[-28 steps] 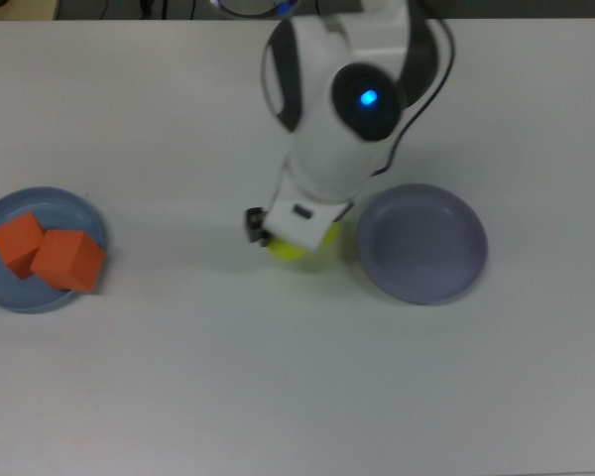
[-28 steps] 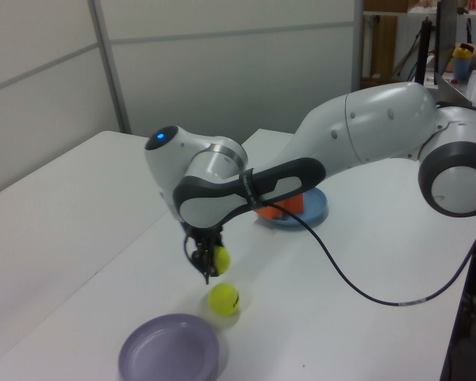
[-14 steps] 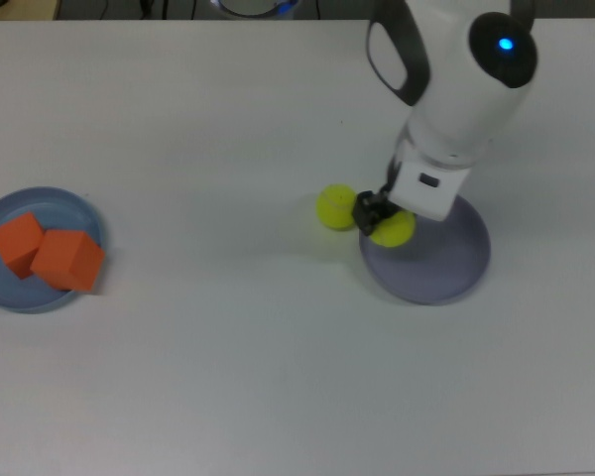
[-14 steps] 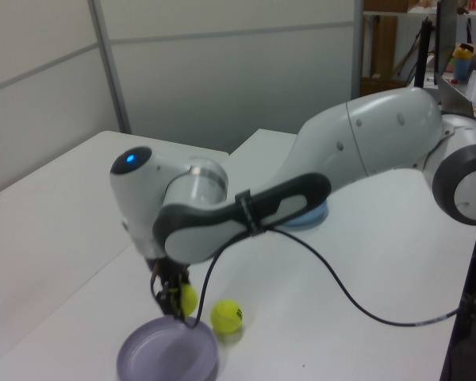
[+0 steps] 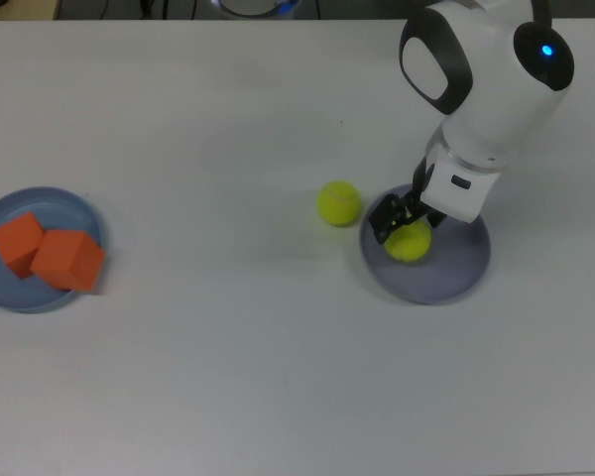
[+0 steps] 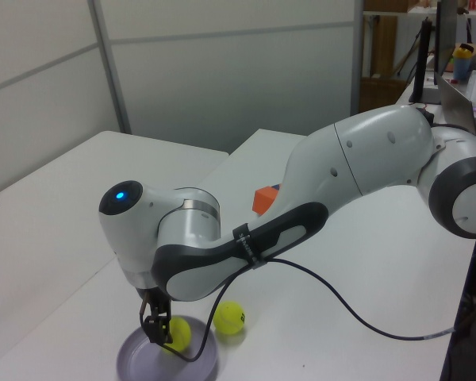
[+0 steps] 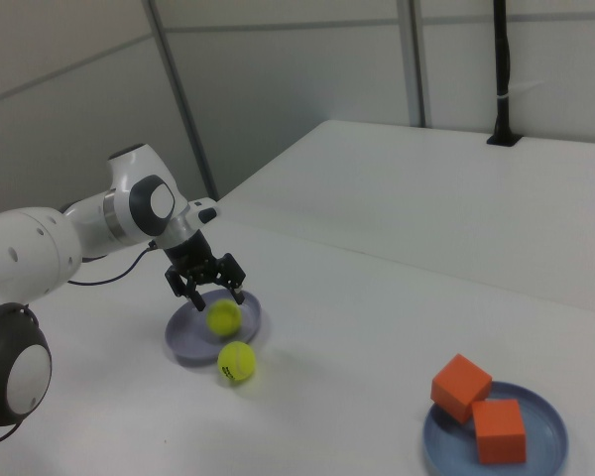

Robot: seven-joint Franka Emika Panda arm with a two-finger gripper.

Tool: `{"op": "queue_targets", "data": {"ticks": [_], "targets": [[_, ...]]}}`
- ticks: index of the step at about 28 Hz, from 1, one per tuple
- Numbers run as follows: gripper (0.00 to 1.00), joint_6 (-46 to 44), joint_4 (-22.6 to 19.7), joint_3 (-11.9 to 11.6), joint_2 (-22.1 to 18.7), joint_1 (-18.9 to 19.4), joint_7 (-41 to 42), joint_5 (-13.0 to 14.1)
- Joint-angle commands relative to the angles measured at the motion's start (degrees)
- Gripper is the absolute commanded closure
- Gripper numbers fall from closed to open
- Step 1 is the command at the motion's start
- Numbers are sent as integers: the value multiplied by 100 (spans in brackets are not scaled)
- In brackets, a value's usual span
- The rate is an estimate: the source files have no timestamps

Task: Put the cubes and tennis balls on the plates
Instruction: 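Carry the tennis ball to the lavender plate and release, then move the gripper to the second tennis ball and grasp it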

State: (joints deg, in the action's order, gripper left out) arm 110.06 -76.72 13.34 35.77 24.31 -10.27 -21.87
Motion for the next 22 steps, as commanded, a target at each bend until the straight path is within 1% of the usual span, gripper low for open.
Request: {"op": "queue_targets", "data": {"ticks": [1, 4, 5, 9, 11, 14, 19, 22], "targets": [[0, -97, -168, -42, -324, -22, -1, -72], [0, -624, -177, -68, -377, -57, 296, -80], [0, -1035, -177, -77, -386, -66, 568, -98], [0, -1592, -238, -95, -369, -163, 825, -151], [0, -1645, -396, -103, -360, -224, 825, -159], [0, -1645, -484, -217, -360, -224, 834, -177], [0, -1628, -511, -218, -299, -286, 834, -195], [0, -1601, -616, -218, -263, -286, 825, -256]]}}
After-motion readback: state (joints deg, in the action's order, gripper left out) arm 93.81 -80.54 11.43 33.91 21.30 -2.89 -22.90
